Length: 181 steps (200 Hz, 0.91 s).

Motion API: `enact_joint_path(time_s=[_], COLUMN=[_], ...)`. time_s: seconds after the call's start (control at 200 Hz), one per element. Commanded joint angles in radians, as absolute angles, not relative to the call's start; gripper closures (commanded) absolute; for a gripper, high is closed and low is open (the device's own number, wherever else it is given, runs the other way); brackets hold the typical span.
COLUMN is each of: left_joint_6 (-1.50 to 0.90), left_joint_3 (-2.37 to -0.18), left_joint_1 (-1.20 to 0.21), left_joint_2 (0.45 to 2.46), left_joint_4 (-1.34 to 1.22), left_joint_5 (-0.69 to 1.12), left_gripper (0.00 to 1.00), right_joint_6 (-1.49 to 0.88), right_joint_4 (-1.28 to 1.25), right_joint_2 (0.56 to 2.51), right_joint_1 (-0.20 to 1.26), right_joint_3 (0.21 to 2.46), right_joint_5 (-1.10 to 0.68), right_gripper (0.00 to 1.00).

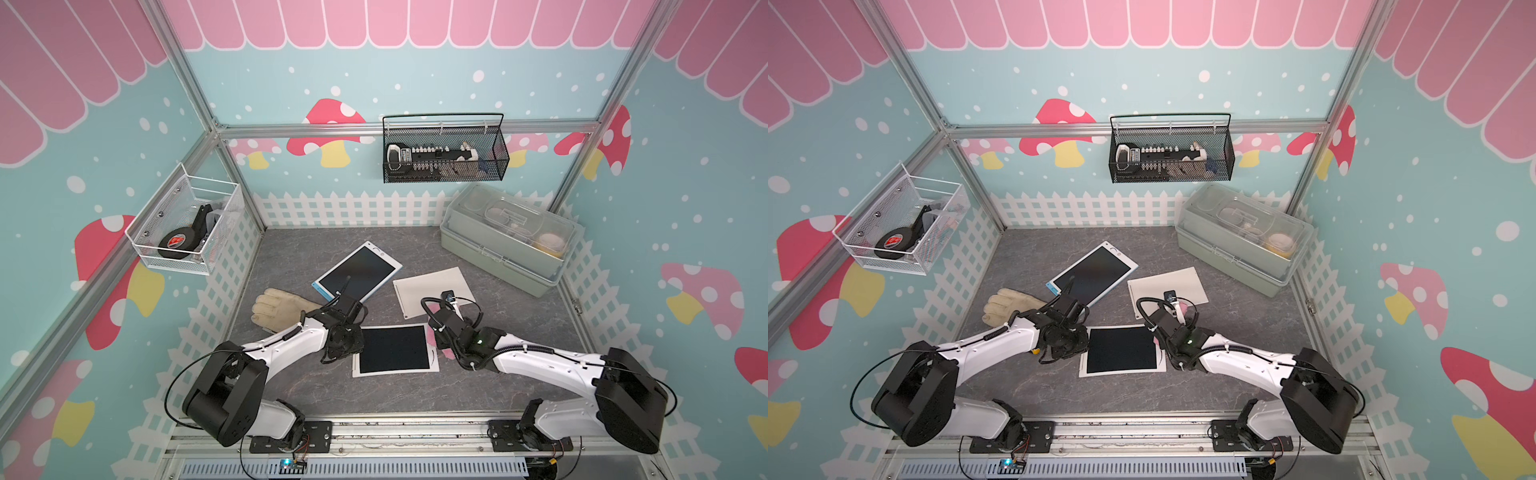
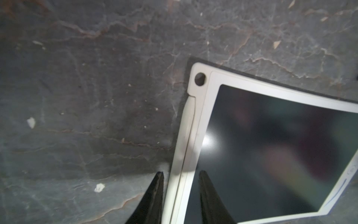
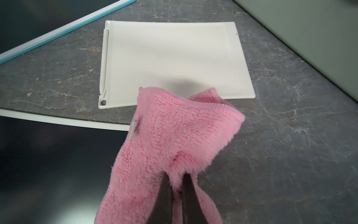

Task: Wipe the drawing tablet
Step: Wipe the dirt from the drawing tablet.

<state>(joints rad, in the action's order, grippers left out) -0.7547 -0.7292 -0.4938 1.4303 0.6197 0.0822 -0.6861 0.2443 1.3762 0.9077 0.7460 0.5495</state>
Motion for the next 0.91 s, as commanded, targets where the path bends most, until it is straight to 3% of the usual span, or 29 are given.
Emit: enact_joint_path(time_s=[0.0,0.335,0.725,0.901], left_joint_6=[-0.721,-0.730,-0.767,-0.770], left_joint_3=[-0.726,-0.703,-0.639,-0.637], left_joint_1=[-0.485,-0.489,-0.492,-0.491], left_joint_2=[1.447,1.446,1.457,1.472], left_joint_4=[0.600,0.601,0.579,0.584], left_joint_5=[0.089,0.096,0.094,0.087], left_gripper=[0.70,0.79,0.83,0.88], right_joint_6=[-0.673,-0.719,-0.695,-0.725], right_joint_4=[0.155,0.142,0.087,0.107], right_joint_2=[1.428,1.532,1.866,1.914], right_joint_1=[0.928,0.962,1.046,1.034], right_joint_3=[0.806,0.856,1.110,1.116], right_joint_5=[0.586,0.561,0.468,0.503], right_gripper=[1.00,1.00,1.00,1.00])
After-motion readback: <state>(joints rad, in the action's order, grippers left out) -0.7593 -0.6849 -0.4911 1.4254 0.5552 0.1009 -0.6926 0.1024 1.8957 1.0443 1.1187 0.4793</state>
